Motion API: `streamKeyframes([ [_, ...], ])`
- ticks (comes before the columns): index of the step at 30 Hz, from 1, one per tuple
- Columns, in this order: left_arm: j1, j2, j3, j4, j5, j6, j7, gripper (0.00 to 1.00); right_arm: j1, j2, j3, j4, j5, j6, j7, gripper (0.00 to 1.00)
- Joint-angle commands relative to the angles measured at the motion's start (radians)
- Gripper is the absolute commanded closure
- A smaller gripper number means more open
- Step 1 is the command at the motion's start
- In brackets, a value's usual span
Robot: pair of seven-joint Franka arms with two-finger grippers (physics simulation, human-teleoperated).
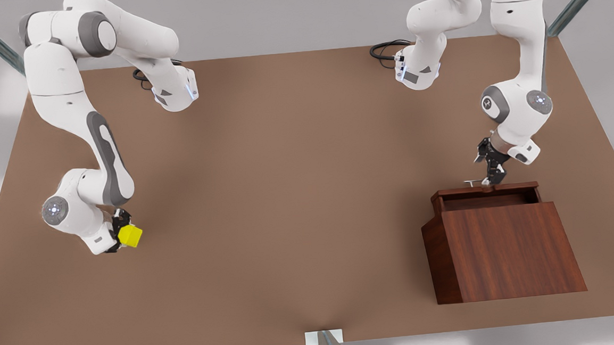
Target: Open the drawer with left arm, place the square in the middle with right arm, and place the square in the drawer with left arm
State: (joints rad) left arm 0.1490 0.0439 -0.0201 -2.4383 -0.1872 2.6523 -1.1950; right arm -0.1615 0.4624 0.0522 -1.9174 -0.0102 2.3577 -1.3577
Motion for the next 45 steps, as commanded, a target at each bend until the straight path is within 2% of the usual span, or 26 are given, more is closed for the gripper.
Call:
streamKeyframes([
  [1, 0.004, -0.004, 0.0, -0.002, 0.0, 0.0, 0.0, 0.0, 0.029, -0.001, 0.0, 0.0, -0.001, 0.002, 0.046, 0.38],
  [7, 0.004, -0.024, 0.015, -0.018, 0.0, -0.02, 0.0, 0.0, 0.418, -0.002, 0.009, 0.081, -0.005, 0.012, 0.526, 0.38],
  [12, 0.003, -0.064, 0.026, -0.054, 0.0, -0.044, 0.0, 0.0, 0.666, 0.151, 0.003, 0.297, 0.003, 0.009, 0.739, 0.38],
  [14, 0.003, -0.088, 0.035, -0.068, 0.0, -0.057, 0.0, 0.0, 0.77, 0.243, -0.002, 0.405, 0.001, 0.002, 0.943, 0.38],
  [18, 0.0, -0.105, 0.046, -0.084, 0.0, -0.064, 0.0, 0.0, 0.881, 0.413, -0.011, 0.595, 0.01, 0.003, 1.201, 0.38],
  [21, -0.003, -0.118, 0.055, -0.094, 0.0, -0.069, 0.0, 0.0, 0.921, 0.456, -0.008, 0.624, 0.012, 0.014, 1.362, 0.37],
  [22, -0.003, -0.13, 0.057, -0.103, 0.0, -0.075, 0.0, 0.0, 0.927, 0.472, -0.008, 0.65, 0.012, 0.014, 1.417, 0.13],
  [23, -0.005, -0.147, 0.058, -0.105, 0.0, -0.098, 0.0, 0.0, 0.944, 0.476, -0.008, 0.667, 0.01, 0.02, 1.431, 0.0],
  [26, -0.008, -0.176, 0.058, -0.104, 0.0, -0.152, 0.0, 0.0, 0.945, 0.478, -0.005, 0.681, 0.016, 0.018, 1.431, 0.0],
  [28, -0.048, -0.262, 0.069, -0.104, 0.0, -0.248, -0.001, 0.0, 0.945, 0.466, -0.005, 0.681, 0.019, 0.005, 1.431, 0.0],
  [30, -0.08, -0.364, 0.081, -0.09, 0.002, -0.356, 0.005, 0.0, 0.935, 0.381, -0.003, 0.666, 0.035, -0.067, 1.428, 0.0],
  [32, -0.101, -0.365, 0.08, -0.015, 0.012, -0.382, 0.022, 0.0, 0.881, 0.217, -0.003, 0.546, 0.032, -0.09, 1.421, 0.0],
  [33, -0.14, -0.299, 0.08, 0.087, 0.012, -0.408, 0.087, 0.0, 0.792, 0.041, -0.003, 0.456, 0.032, -0.216, 1.419, 0.0],
  [34, -0.183, -0.259, 0.074, 0.159, 0.012, -0.408, 0.144, 0.0, 0.719, -0.054, -0.003, 0.429, 0.032, -0.29, 1.411, 0.0],
  [36, -0.279, -0.146, 0.071, 0.33, 0.014, -0.484, 0.275, 0.0, 0.539, -0.194, -0.002, 0.373, 0.032, -0.425, 1.258, 0.0],
  [38, -0.368, 0.023, 0.051, 0.594, 0.067, -0.614, 0.356, 0.0, 0.286, -0.298, -0.002, 0.36, 0.032, -0.546, 1.235, 0.0],
  [39, -0.373, 0.086, -0.015, 0.669, 0.17, -0.667, 0.396, 0.0, 0.211, -0.327, -0.003, 0.36, 0.032, -0.613, 1.207, 0.0],
  [41, -0.376, 0.148, -0.099, 0.728, 0.184, -0.687, 0.523, 0.0, 0.122, -0.37, -0.011, 0.374, 0.013, -0.715, 1.206, 0.0],
  [42, -0.376, 0.186, -0.145, 0.732, 0.181, -0.695, 0.669, 0.0, 0.091, -0.369, -0.061, 0.396, 0.012, -0.733, 1.186, 0.0],
  [45, -0.4, 0.293, -0.222, 0.788, 0.184, -0.695, 1.041, 0.0, 0.094, -0.373, -0.074, 0.403, 0.012, -0.736, 1.18, 0.0],
])
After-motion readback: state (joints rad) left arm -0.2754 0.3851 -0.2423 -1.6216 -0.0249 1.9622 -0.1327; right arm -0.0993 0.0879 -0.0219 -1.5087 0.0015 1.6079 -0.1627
